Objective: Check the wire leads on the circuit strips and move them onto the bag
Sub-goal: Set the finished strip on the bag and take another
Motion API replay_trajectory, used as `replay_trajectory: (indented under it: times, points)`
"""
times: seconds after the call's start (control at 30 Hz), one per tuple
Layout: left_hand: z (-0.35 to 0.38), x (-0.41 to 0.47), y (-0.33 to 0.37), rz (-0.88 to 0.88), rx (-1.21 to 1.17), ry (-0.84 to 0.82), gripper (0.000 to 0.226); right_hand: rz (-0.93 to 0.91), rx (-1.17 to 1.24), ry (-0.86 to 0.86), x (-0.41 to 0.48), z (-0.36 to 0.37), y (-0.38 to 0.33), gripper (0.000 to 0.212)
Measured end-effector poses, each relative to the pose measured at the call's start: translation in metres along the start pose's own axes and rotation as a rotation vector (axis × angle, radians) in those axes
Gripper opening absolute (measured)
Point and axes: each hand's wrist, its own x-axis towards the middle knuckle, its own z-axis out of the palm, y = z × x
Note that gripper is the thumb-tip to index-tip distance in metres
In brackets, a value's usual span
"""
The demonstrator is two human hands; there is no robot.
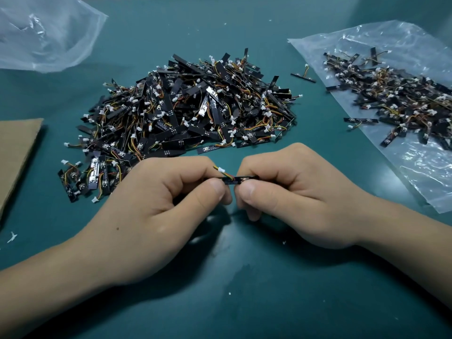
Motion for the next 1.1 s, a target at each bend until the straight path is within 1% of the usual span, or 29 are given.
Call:
replay_trajectory:
  times: [0.1,0.27,0.33,0.4,0.47,0.53,0.67,0.8,0.97,1.1]
  points:
    - [0.0025,-0.0011,0.0016,-0.025,-0.063,-0.003,0.019,0.006,0.004,0.004,0.0002,-0.0001,-0.0007,0.028]
    - [0.0033,-0.0004,0.0049,-0.026,-0.088,0.005,0.015,0.046,0.115,-0.023,-0.0008,-0.0019,-0.0009,0.023]
    - [0.0039,-0.0006,0.0050,-0.018,-0.076,0.008,0.016,0.053,0.137,-0.033,-0.0008,-0.0026,-0.0006,0.023]
    - [0.0040,0.0005,0.0048,0.011,-0.037,0.000,0.023,0.065,0.161,-0.036,-0.0010,-0.0028,0.0001,0.022]
    - [0.0044,0.0008,0.0039,0.014,-0.022,0.004,0.021,0.072,0.173,-0.034,-0.0012,-0.0026,0.0010,0.021]
    - [0.0051,0.0000,0.0028,0.006,-0.038,0.024,0.017,0.065,0.169,-0.026,-0.0008,-0.0022,0.0016,0.021]
    - [0.0042,-0.0004,0.0027,0.007,-0.058,0.007,0.014,0.050,0.163,0.001,-0.0002,-0.0016,0.0022,0.024]
    - [0.0028,0.0011,0.0035,0.018,-0.038,-0.005,0.028,0.065,0.139,0.008,-0.0002,-0.0013,0.0039,0.022]
    - [0.0036,0.0004,0.0030,0.014,-0.059,0.002,0.033,0.029,0.052,0.001,-0.0002,-0.0007,0.0030,0.024]
    - [0.0028,-0.0008,0.0007,-0.022,-0.066,0.014,0.023,0.011,0.031,-0.014,-0.0003,-0.0005,0.0042,0.027]
